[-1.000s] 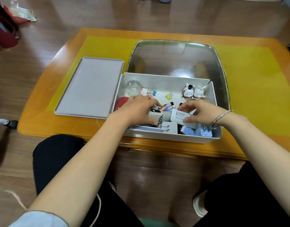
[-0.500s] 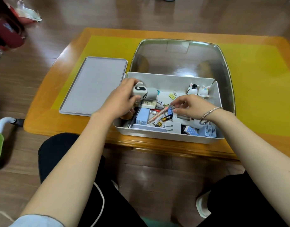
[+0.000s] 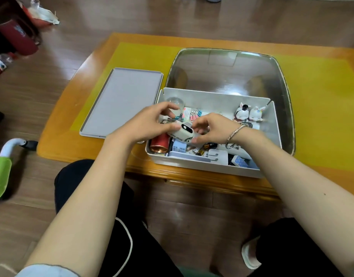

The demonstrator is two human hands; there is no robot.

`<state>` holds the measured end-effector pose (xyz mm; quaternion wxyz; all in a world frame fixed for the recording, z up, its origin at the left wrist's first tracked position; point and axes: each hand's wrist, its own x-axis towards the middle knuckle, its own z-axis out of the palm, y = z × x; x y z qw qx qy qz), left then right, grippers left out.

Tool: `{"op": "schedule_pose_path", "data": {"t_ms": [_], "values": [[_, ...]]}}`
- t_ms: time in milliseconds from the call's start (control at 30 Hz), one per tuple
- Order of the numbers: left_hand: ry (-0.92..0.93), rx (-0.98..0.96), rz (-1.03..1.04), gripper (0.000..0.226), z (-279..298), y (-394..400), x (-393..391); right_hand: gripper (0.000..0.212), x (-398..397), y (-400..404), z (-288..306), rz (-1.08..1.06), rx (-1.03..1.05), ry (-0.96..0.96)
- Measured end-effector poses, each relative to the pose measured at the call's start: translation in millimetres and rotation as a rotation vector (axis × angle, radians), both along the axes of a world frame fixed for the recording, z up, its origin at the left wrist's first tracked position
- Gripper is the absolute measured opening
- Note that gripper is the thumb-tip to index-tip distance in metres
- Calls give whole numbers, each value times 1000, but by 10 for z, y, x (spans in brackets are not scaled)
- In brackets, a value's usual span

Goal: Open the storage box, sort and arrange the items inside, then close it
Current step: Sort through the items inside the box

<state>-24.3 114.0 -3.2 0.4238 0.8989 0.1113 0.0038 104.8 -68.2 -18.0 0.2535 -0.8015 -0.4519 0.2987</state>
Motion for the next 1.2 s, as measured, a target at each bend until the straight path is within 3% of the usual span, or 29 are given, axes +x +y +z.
{"op": "schedule_pose_path", "data": {"t_ms": [67, 200, 367, 500, 633, 800, 1000, 1200], "values": [[62, 161, 7, 59, 18, 115, -43, 24, 27, -72, 14, 32, -66, 57], [356, 397, -96, 83, 30, 160, -84, 19, 66, -192, 50, 77, -174, 40], [440, 502, -140, 85, -29, 22, -75, 17, 101, -126, -33, -76, -62, 1], [262, 367, -37, 51, 4, 19, -102, 45, 110, 48, -200, -91, -21, -237], [46, 151, 75, 32, 88, 77, -130, 47, 193, 192, -251, -39, -64, -330], [-81, 194, 197, 30, 130, 199, -78, 46, 213, 240, -258, 54, -125, -417], [-136, 174, 139, 27, 61, 20, 61, 24, 184, 92, -301, -97, 48, -361], [-5, 380, 53, 67, -54, -15, 74, 25, 263, -127, -141, -268, 113, -247]]}}
